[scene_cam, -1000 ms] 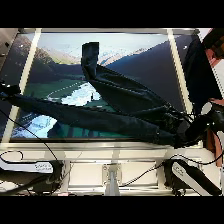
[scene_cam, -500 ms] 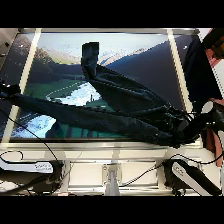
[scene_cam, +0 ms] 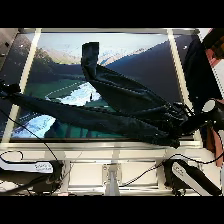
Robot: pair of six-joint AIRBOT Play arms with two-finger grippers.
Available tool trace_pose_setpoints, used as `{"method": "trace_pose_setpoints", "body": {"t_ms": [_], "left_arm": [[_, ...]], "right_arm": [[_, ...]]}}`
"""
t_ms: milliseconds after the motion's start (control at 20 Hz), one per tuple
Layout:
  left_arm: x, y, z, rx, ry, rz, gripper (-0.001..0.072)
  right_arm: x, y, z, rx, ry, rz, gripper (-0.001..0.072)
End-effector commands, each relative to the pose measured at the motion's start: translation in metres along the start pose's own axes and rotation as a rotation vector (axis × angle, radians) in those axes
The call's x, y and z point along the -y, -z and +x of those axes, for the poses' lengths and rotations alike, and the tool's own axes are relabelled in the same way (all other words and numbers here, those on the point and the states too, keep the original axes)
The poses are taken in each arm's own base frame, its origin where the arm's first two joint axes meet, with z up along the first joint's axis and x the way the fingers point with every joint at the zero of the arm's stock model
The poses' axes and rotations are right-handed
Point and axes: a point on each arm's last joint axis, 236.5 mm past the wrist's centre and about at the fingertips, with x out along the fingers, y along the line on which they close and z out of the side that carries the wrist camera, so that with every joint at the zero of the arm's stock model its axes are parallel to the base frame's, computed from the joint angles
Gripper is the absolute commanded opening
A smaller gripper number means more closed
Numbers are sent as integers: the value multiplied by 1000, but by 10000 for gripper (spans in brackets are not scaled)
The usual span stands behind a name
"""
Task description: Fold the clothes and pants, and hang the long-sleeved shirts on hangers.
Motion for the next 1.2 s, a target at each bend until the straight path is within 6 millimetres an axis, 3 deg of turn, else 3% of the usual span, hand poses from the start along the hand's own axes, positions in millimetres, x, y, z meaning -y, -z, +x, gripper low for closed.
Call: {"method": "trace_pose_setpoints", "body": {"t_ms": [0, 100, 200, 250, 300, 400, 450, 550, 750, 850, 1000, 1150], "left_arm": [[0, -1, 1, 2, 0, 1, 15], [0, -2, 1, 6, -1, 1, 15], [1, -2, 1, 9, 3, -1, 15], [4, -3, 1, 12, 17, -9, 15], [8, -5, 1, 21, 32, -17, 15], [20, -14, 0, 55, 86, -49, 15], [25, -19, -1, 76, 110, -65, 15], [30, -30, -5, 122, 132, -83, 16], [40, -75, -37, 324, 208, -160, 15], [41, -87, -46, 382, 210, -167, 14], [59, -82, -29, 338, 247, -168, 15], [110, -78, -7, 279, 371, -204, 16]], "right_arm": [[-13, -15, -1, 65, -54, -70, 682], [-29, -25, -3, 108, -115, -80, 587], [-31, -12, 0, 41, -105, -107, 492], [-31, -3, 2, -8, -95, -124, 479], [-33, 5, 5, -46, -94, -138, 400], [-40, 15, 15, -95, -111, -152, 107], [-41, 21, 21, -120, -115, -156, 51], [-38, 33, 28, -171, -96, -166, 50], [-36, 33, 28, -175, -86, -170, 50], [-36, 33, 28, -174, -87, -169, 50], [-36, 31, 28, -167, -85, -169, 50], [-36, 25, 30, -140, -81, -161, 50]]}}
